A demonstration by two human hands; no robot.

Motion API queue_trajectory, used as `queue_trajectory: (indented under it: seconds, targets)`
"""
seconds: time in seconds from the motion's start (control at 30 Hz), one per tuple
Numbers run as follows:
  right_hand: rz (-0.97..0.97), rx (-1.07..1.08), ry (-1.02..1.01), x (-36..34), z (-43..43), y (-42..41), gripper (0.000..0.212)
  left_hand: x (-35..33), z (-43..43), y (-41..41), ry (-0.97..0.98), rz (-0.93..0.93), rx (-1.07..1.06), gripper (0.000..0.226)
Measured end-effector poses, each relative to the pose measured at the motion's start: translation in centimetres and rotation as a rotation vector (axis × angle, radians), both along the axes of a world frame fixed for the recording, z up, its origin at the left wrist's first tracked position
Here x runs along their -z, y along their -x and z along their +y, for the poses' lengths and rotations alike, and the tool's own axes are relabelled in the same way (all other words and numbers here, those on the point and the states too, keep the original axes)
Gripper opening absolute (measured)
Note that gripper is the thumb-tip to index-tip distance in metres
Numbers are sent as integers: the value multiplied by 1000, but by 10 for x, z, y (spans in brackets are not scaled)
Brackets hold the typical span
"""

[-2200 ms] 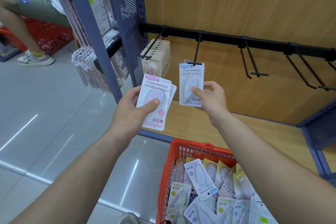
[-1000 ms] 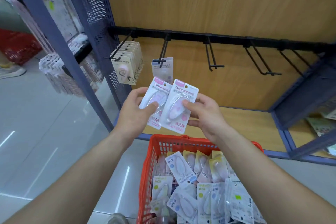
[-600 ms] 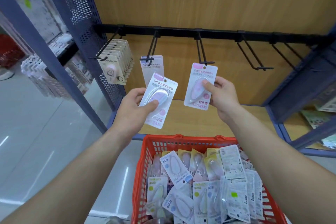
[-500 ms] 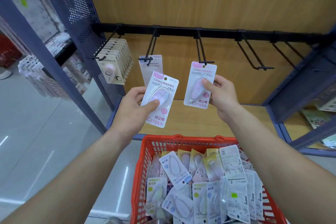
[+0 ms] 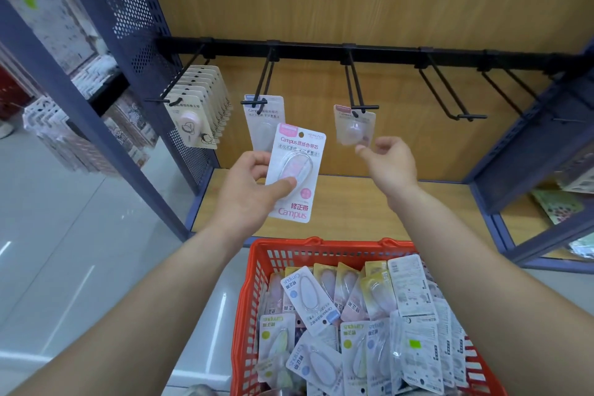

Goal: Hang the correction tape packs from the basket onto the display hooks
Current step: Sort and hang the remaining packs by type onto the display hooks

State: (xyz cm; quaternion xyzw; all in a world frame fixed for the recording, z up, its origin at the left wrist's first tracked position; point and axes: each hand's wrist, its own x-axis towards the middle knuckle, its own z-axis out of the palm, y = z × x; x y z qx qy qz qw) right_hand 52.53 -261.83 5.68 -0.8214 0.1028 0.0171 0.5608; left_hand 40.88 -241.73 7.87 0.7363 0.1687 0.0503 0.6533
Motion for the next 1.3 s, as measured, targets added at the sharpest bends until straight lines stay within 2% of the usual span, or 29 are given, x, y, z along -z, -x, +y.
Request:
queue_trajectory:
  seconds: [0.07, 0.13, 0.2, 0.27, 0.4, 0.57, 0.67, 0.83, 1.03, 1.3]
  targets:
    - [-30, -66, -88, -6, 0, 17, 28, 0, -3, -1, -10, -10, 11, 35]
    - [1, -233, -206, -16, 6, 38, 14, 0, -6, -1, -30, -16, 30, 36]
    - [32, -380, -311, -23, 12, 55, 16, -2, -10, 0, -54, -22, 53, 35]
    - [36, -419, -377, -27, 15, 64, 20, -4, -14, 0, -48, -33, 71, 34]
    - [53, -413, -391, -25, 9, 64, 23, -7, -18, -1, -96, -53, 106, 31]
    - [-6, -289, -333, -16, -7, 52, 22, -3, -13, -1, -469, -38, 166, 41]
    - [-38, -197, -285, -14, -17, 36, 23, -5, -9, -1, -562, -26, 169, 43]
    - [-53, -174, -266, -17, -21, 17, 26, -9, -8, -4, -565, -22, 149, 31]
    - [-88, -200, -192, -12, -20, 11, 28, -6, -9, -6, -552, -13, 140, 30]
    - [-1, -99, -153, 6, -5, -21, 21, -1, -10, -7, -590, -6, 184, 27]
